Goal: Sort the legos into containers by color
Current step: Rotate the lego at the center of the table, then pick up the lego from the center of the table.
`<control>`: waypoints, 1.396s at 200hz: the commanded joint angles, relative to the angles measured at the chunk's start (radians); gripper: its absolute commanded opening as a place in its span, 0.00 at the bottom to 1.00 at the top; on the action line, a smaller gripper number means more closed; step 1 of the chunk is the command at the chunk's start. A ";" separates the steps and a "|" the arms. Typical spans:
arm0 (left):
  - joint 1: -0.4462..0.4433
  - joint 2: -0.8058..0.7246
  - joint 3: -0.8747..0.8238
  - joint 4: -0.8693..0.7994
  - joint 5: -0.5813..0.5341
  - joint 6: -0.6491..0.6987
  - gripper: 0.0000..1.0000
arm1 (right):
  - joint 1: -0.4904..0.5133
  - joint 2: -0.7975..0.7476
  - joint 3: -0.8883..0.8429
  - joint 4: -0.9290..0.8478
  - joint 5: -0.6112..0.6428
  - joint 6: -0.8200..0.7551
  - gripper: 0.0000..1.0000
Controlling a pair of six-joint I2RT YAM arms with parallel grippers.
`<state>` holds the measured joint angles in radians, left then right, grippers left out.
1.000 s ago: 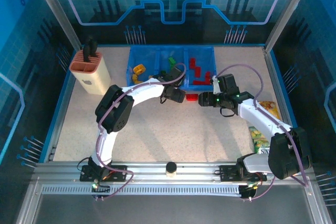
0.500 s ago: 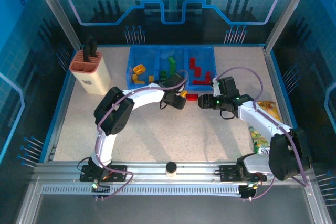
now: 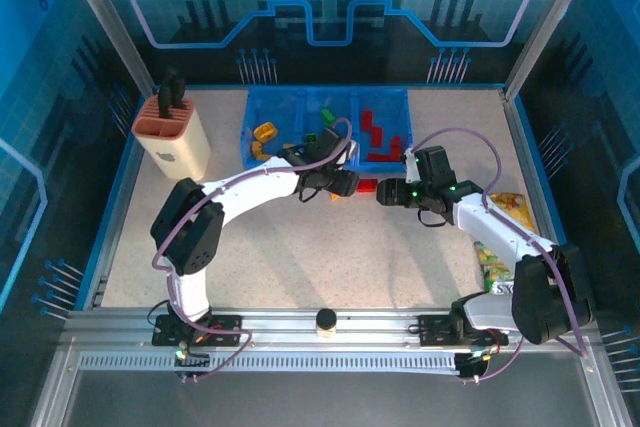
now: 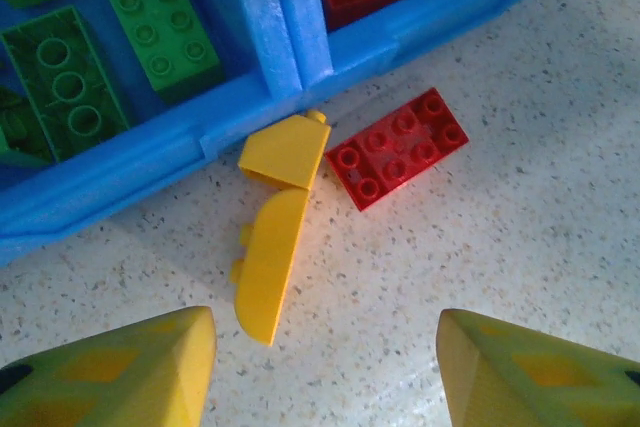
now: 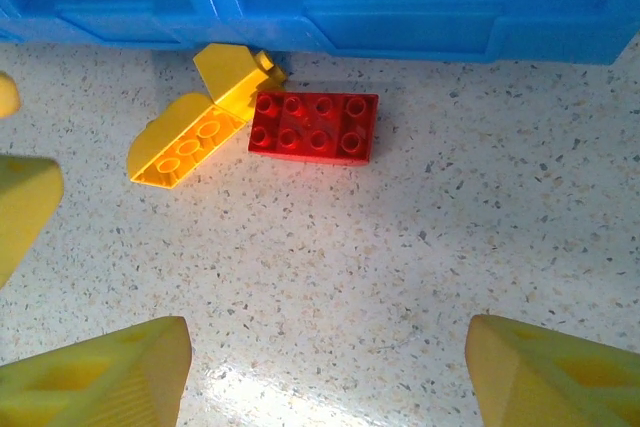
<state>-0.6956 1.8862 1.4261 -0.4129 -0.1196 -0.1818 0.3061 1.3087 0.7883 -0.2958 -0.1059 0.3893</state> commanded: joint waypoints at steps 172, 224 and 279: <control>0.039 0.213 0.072 -0.075 -0.021 0.032 0.31 | -0.034 -0.036 -0.076 0.033 -0.024 0.029 0.74; 0.055 -0.034 -0.132 -0.031 -0.020 -0.021 0.23 | -0.038 -0.038 -0.093 0.039 -0.021 0.027 0.74; 0.252 -0.260 -0.273 0.011 0.042 -0.132 0.23 | -0.037 -0.021 -0.101 0.065 -0.056 0.048 0.73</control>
<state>-0.5400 1.6806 1.1751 -0.4282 -0.1146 -0.2390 0.2848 1.2766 0.6975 -0.2630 -0.1219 0.4126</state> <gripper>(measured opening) 0.247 0.736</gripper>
